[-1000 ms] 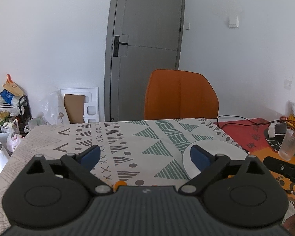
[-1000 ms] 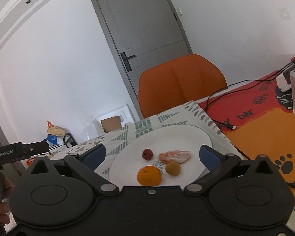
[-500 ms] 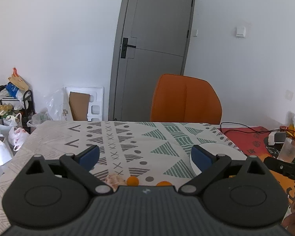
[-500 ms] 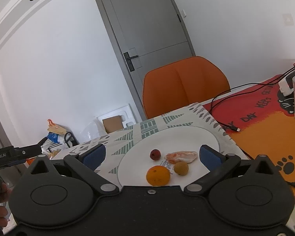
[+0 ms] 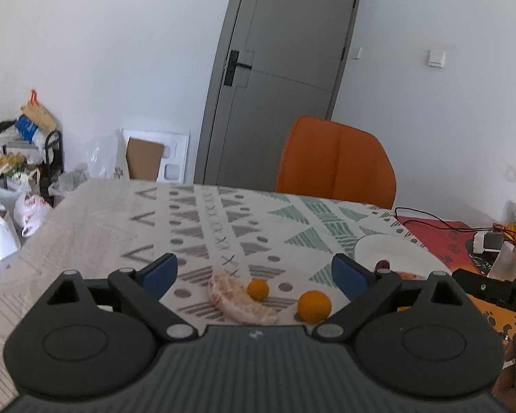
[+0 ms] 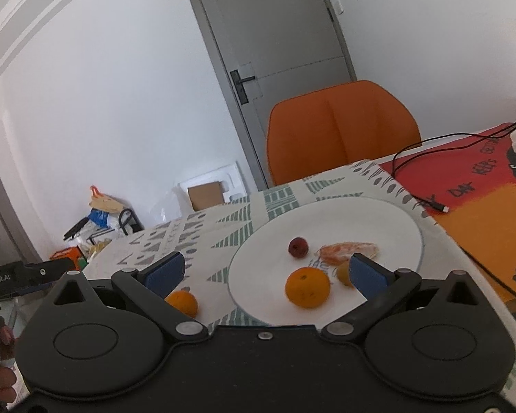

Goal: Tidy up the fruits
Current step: 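Withdraw both open tools from the bowl back toward the fruit, then close the left tool on a small orange while the right tool grasps a dark red plum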

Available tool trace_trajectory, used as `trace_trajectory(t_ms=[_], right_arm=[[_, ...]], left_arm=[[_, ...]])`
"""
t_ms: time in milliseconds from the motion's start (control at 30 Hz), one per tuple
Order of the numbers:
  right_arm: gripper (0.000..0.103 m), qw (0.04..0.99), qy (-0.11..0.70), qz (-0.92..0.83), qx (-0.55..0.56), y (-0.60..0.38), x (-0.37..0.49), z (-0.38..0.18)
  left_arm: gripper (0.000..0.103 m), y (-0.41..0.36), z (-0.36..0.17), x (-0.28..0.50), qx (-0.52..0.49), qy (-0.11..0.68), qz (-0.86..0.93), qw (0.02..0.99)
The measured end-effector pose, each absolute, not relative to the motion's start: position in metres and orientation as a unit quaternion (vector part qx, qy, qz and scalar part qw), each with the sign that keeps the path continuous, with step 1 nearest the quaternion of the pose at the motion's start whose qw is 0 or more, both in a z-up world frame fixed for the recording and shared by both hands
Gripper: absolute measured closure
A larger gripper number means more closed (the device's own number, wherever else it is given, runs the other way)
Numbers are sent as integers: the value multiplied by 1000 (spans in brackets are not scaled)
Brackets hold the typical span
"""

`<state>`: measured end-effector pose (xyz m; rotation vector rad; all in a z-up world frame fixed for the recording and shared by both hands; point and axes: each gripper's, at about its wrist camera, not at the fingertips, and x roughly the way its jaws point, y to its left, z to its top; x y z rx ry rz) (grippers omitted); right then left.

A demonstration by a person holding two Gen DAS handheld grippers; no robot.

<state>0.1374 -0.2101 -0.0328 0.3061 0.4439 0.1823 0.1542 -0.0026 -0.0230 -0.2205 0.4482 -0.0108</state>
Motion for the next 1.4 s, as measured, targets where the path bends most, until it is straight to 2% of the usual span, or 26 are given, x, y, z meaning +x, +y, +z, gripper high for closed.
trace_trajectory(t_ms=[433,633,733,833,867,900,933,1233,1400], right_arm=[[0,955,247,109,122,-172,149,-45],[0,954,257,117,104,-155,154,-51],[0,952,264,120,97,-148,159,-55],[0,950,271,123,93,-141,163,-59],[0,950,273,124,91,-139,164,-60],[0,949,275,125,88,-137,165,-61],[0,949,276,126,85,-134,167,-62],[1,952,274,128,41,-111,170,-63],[7,949,277,150,22,-98,170,-63]], left_arm=[[18,23,-59,147,-139,254,2,957],[24,28,-73,150,-149,270,-4,951],[32,28,-81,153,-153,279,-13,948],[45,24,-90,157,-154,291,-21,944],[57,23,-93,158,-154,295,-24,943],[74,24,-96,160,-156,301,-28,940],[81,24,-98,160,-159,304,-32,939],[81,49,-91,154,-184,287,-21,940],[81,60,-86,152,-189,277,-10,942]])
